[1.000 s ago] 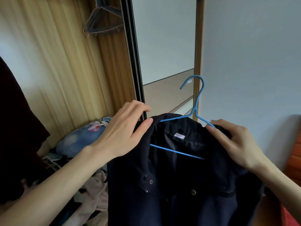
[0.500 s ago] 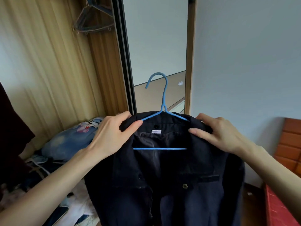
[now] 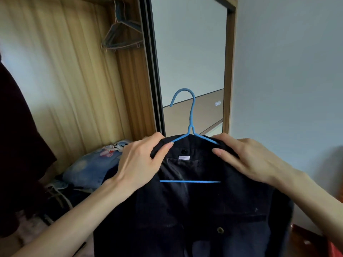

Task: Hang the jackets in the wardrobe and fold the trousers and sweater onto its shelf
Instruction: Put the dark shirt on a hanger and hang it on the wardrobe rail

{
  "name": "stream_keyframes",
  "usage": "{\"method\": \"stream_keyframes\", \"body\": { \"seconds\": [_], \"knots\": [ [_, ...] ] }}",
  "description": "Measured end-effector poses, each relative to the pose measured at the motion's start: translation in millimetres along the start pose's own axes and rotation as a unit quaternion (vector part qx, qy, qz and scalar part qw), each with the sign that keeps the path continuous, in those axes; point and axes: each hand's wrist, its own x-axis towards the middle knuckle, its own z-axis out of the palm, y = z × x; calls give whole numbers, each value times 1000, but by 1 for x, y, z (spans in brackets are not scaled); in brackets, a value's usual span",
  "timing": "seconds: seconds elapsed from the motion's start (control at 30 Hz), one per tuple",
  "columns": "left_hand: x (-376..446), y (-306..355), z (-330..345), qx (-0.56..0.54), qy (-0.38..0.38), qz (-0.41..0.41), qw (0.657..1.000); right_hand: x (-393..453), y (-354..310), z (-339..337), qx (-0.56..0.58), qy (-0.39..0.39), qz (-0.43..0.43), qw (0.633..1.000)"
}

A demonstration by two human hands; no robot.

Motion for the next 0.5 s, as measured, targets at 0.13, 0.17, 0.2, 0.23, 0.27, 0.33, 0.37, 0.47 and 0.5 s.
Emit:
{"method": "stream_keyframes", "body": {
  "seconds": [0.13, 0.17, 0.2, 0.23, 0.27, 0.33, 0.37, 0.47, 0.5],
  "knots": [
    [9, -3, -3, 27, 35, 6, 999, 16, -1, -6, -17, 35, -38, 999],
    [12, -5, -5, 45, 48, 13, 998, 22, -1, -6, -13, 40, -42, 998],
    [15, -8, -7, 62, 60, 18, 996, 27, -1, -8, -4, 40, -40, 998],
    [18, -11, -10, 78, 70, 19, 994, 34, -2, -9, 14, 35, -39, 999],
    [21, -14, -12, 92, 76, 15, 993, 41, -1, -12, 33, 25, -43, 998],
    [28, -20, -19, 108, 83, 0, 991, 57, 3, -18, 39, 2, -58, 998],
    [32, -23, -24, 115, 87, -9, 989, 68, 4, -21, 26, -2, -72, 997],
    [48, -33, -40, 149, 101, -33, 983, 102, -1, -27, 77, 2, -109, 991],
    [55, -38, -47, 157, 102, -39, 982, 113, -3, -28, 113, 10, -114, 987]
  ]
}}
